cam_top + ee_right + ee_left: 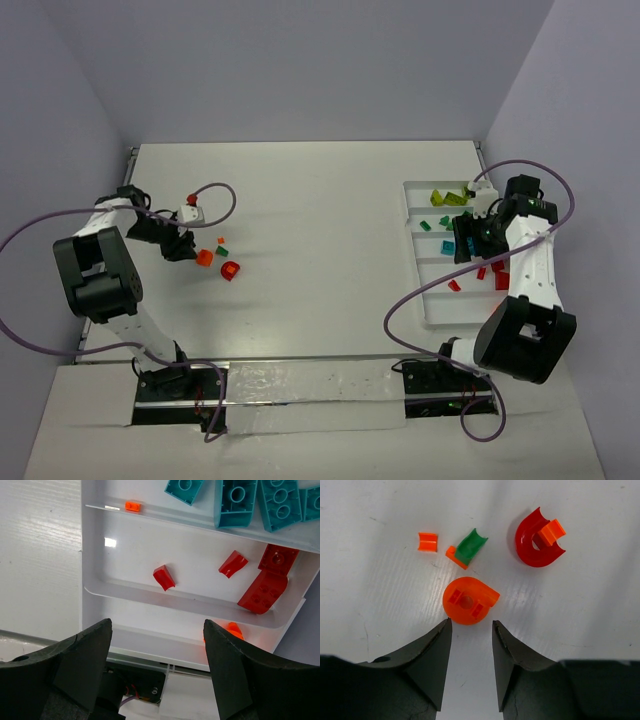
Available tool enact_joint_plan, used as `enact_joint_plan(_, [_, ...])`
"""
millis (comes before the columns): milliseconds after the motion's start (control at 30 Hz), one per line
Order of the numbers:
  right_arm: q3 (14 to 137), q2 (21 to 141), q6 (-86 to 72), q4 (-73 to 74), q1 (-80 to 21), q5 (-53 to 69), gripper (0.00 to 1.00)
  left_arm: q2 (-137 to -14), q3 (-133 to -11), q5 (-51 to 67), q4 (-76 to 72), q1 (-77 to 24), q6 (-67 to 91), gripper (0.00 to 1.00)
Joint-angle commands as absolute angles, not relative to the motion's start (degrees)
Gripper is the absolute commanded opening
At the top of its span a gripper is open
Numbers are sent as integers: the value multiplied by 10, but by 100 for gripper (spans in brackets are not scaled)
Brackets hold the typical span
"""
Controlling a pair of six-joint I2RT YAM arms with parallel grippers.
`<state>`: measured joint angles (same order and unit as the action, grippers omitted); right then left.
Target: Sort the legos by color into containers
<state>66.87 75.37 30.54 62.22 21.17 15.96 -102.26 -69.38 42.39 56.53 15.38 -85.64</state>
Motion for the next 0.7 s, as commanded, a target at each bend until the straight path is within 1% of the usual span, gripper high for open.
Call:
enact_joint_plan(0, [690, 759, 298, 628, 207, 166, 81, -1029, -680, 454, 566, 154, -918, 46])
enact_joint_plan(267, [686, 766, 294, 629, 207, 166, 81, -1035, -666, 449, 551, 153, -952, 45])
enact_joint_plan(667, [693, 779, 289, 633, 207, 172, 81, -1034, -637, 441, 504, 149, -944, 43])
